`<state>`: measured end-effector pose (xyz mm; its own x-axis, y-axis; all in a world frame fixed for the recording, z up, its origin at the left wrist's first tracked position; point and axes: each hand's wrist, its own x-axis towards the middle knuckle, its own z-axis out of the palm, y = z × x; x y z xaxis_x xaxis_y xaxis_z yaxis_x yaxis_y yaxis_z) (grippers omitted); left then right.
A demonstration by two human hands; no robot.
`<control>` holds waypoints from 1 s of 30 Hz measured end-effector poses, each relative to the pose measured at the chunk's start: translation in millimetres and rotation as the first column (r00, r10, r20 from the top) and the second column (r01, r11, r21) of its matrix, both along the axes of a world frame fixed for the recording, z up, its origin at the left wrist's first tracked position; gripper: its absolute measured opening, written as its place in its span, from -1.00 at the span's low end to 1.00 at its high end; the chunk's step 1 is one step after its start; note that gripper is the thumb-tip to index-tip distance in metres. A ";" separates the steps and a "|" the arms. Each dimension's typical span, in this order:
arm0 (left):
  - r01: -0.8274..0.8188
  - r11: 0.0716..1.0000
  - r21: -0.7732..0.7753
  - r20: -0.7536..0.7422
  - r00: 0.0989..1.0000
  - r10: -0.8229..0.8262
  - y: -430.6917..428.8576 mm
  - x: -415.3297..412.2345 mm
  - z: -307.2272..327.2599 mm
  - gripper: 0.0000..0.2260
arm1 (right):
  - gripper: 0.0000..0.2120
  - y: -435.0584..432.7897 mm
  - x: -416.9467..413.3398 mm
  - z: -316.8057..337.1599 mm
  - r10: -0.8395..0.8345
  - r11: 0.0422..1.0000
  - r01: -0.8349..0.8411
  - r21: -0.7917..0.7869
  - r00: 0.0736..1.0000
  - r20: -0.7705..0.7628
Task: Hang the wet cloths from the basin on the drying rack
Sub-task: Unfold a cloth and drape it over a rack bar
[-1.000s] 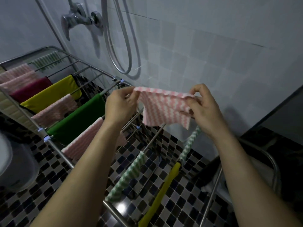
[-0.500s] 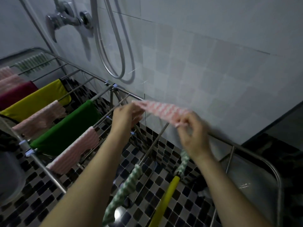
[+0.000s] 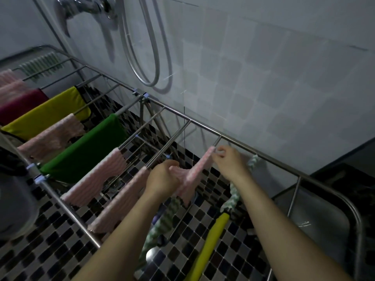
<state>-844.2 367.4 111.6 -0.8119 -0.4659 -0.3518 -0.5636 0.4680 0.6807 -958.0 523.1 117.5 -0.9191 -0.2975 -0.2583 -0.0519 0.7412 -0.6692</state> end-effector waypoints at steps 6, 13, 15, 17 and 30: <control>0.121 0.957 -0.263 0.040 0.993 -0.115 10.5 14.2 0.6 -0.65 | -0.82 -14.4 -21.8 -22.1 -0.121 0.993 0.120 -0.020 0.992 -0.037; 0.146 0.963 -0.228 -0.095 0.981 -0.172 24.0 29.1 -5.8 -0.86 | -0.84 -15.2 -27.1 -18.5 -0.169 0.986 0.167 -0.027 0.981 -0.099; 0.091 0.973 -0.212 -0.138 0.983 -0.122 23.8 23.3 -3.7 -0.87 | -0.80 -16.5 -29.7 -15.3 -0.190 0.982 0.189 -0.019 0.974 -0.121; 0.033 0.976 -0.217 -0.181 0.981 -0.073 22.2 16.0 -1.0 -0.86 | -0.78 -17.6 -32.5 -13.2 -0.227 0.974 0.224 -0.041 0.965 -0.134; 0.072 0.942 -0.329 -0.140 0.982 -0.124 36.5 20.8 -10.5 -0.89 | -0.94 -18.3 -21.7 -24.2 -0.039 0.994 0.029 -0.101 0.993 -0.108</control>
